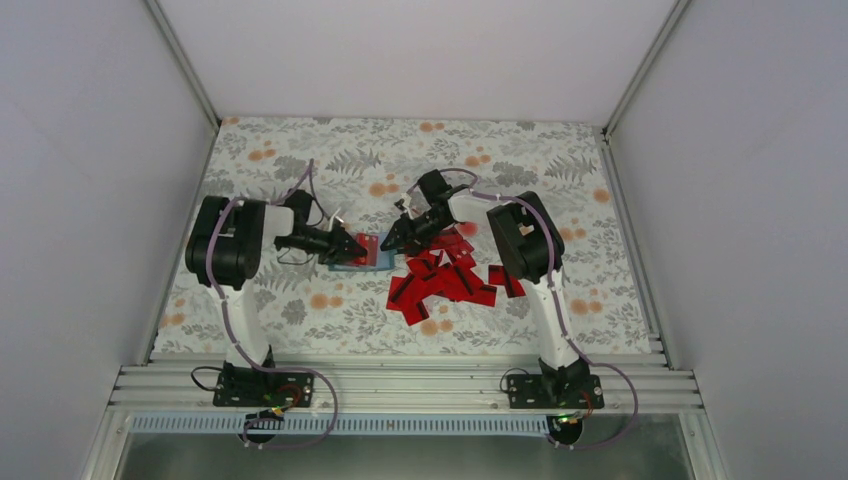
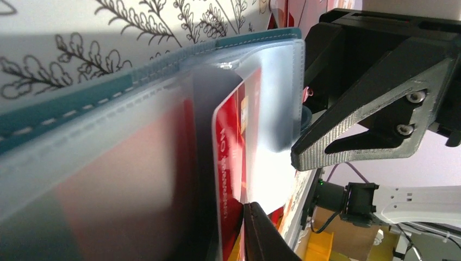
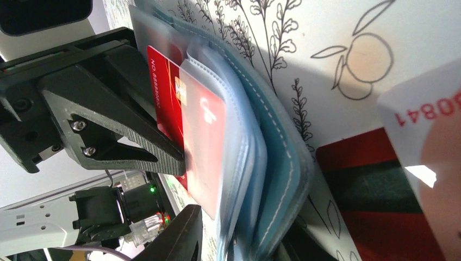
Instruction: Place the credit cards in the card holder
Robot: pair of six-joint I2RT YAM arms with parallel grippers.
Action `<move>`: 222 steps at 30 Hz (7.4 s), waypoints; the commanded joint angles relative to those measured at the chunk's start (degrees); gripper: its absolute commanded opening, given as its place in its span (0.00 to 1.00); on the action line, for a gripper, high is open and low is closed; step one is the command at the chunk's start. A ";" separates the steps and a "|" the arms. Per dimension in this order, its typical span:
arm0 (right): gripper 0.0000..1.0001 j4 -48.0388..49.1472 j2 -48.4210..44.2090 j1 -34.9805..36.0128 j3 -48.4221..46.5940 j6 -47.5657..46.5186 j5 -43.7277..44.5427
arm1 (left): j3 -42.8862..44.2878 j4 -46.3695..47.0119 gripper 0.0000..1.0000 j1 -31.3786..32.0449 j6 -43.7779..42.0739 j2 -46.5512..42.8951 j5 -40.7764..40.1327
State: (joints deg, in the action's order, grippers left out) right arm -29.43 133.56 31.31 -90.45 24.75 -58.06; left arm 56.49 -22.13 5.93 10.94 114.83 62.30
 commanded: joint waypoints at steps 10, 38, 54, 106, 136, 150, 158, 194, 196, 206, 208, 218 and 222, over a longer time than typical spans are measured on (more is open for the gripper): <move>0.30 -1.78 2.92 0.69 1.72 -0.69 8.93 | 3.01 -5.53 0.36 0.64 -1.69 -2.46 -8.24; 0.30 -3.35 -2.71 1.08 2.19 -0.54 13.58 | 5.68 -16.53 1.00 4.35 2.73 -10.99 -29.36; 0.29 -1.90 -6.60 2.77 5.11 0.48 16.17 | 7.96 -18.76 1.00 13.29 10.98 -10.70 -38.70; 0.28 1.68 -7.39 5.17 7.48 4.08 15.44 | 6.02 -14.67 0.91 16.79 9.34 -11.09 -42.77; 0.27 -2.18 -7.41 0.72 4.41 0.99 18.09 | 4.52 -6.79 0.88 16.92 16.23 -15.92 -27.77; 0.28 -7.04 -12.62 -0.69 3.86 -2.11 20.53 | 6.46 -13.95 0.89 15.60 14.38 -22.66 -33.52; 0.29 -7.22 -14.77 -0.64 2.24 -2.00 19.21 | 3.69 -15.46 0.81 13.18 12.33 -24.45 -36.87; 0.34 1.67 -6.84 0.24 8.07 1.00 5.81 | 5.20 -8.18 0.22 14.80 9.54 -7.02 -34.24; 0.34 1.74 -6.91 0.23 7.65 1.00 5.07 | 5.12 -7.88 0.21 14.89 9.62 -6.66 -33.98; 0.35 1.59 -7.34 0.40 5.46 1.36 2.39 | 4.90 -7.49 0.20 14.94 10.52 -8.45 -32.82; 0.35 1.57 -7.37 0.65 5.19 1.48 1.93 | 4.87 -7.49 0.20 14.92 10.79 -8.88 -32.58; 0.35 2.16 -7.35 2.54 3.76 2.80 1.77 | 5.24 -9.00 0.20 14.93 11.64 -12.33 -33.12; 0.35 2.17 -7.31 3.26 3.32 3.30 2.14 | 5.28 -10.21 0.20 14.90 11.73 -14.28 -34.10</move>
State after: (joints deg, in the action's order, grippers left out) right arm -27.83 125.32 33.39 -85.12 27.11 -55.11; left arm 61.39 -30.98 20.53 22.09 103.57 29.34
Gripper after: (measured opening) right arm 0.352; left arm 0.205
